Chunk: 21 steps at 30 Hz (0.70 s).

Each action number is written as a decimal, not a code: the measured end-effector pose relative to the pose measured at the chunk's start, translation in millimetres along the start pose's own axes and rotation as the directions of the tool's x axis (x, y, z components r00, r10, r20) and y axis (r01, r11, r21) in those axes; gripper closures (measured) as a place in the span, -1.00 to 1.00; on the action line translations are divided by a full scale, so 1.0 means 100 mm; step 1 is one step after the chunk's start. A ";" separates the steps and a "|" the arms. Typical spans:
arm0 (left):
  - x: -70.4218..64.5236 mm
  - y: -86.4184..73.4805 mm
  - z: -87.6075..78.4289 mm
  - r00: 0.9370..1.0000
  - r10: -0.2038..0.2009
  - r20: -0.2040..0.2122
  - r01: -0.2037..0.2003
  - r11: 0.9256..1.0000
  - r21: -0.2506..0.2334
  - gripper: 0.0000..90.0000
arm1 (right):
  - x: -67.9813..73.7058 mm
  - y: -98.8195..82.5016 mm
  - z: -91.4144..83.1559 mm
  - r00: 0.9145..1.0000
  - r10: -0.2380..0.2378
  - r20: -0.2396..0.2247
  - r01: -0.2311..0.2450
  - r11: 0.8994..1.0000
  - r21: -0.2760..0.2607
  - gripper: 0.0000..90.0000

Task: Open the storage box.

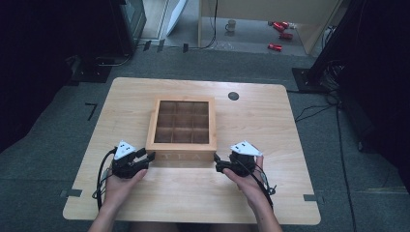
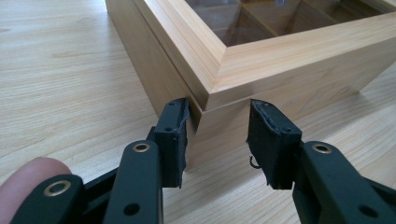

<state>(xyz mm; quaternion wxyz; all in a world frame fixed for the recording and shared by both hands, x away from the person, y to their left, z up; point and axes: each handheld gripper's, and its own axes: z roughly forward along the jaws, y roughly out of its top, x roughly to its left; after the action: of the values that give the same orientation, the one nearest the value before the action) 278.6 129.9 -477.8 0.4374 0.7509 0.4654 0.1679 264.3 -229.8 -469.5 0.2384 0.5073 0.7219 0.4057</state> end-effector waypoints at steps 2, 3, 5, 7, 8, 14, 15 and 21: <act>0.00 0.01 0.00 1.000 -0.002 0.000 0.002 1.000 0.000 0.30 | 0.03 0.01 0.03 1.000 -0.002 -0.009 0.002 1.000 0.004 -0.71; 0.00 0.01 0.00 1.000 0.000 0.000 0.000 1.000 0.001 0.30 | 0.05 0.02 0.05 1.000 -0.005 -0.014 0.005 1.000 0.006 -0.71; 0.00 0.01 0.00 1.000 -0.001 0.001 0.001 1.000 0.001 0.30 | 0.08 0.02 0.09 1.000 -0.004 -0.023 0.004 1.000 0.012 -0.71; 0.00 0.01 0.00 1.000 -0.002 0.001 0.002 1.000 0.002 0.30 | 0.10 0.03 0.13 1.000 -0.004 -0.027 0.004 1.000 0.018 -0.71; 0.00 0.01 0.00 1.000 -0.002 0.001 0.002 1.000 0.002 0.30 | 0.12 0.03 0.15 0.999 -0.006 -0.032 0.007 1.000 0.021 -0.71; 0.01 0.02 -0.01 1.000 -0.004 0.002 0.004 1.000 0.000 0.31 | 0.17 0.05 0.23 0.999 -0.008 -0.046 0.009 0.999 0.032 -0.71; 0.01 0.02 -0.01 1.000 -0.004 0.002 0.004 1.000 0.000 0.31 | 0.18 0.05 0.23 0.999 -0.007 -0.048 0.009 0.999 0.032 -0.70; 0.01 0.02 -0.01 1.000 -0.007 0.003 0.007 1.000 -0.003 0.32 | 0.21 0.07 0.27 0.998 0.004 -0.059 -0.002 1.000 0.030 -0.69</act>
<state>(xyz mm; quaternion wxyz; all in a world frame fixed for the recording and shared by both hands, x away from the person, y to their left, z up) 279.6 131.0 -475.8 0.4399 0.7489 0.4671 0.1659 280.7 -200.0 -477.2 0.2089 0.4997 0.7338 0.4102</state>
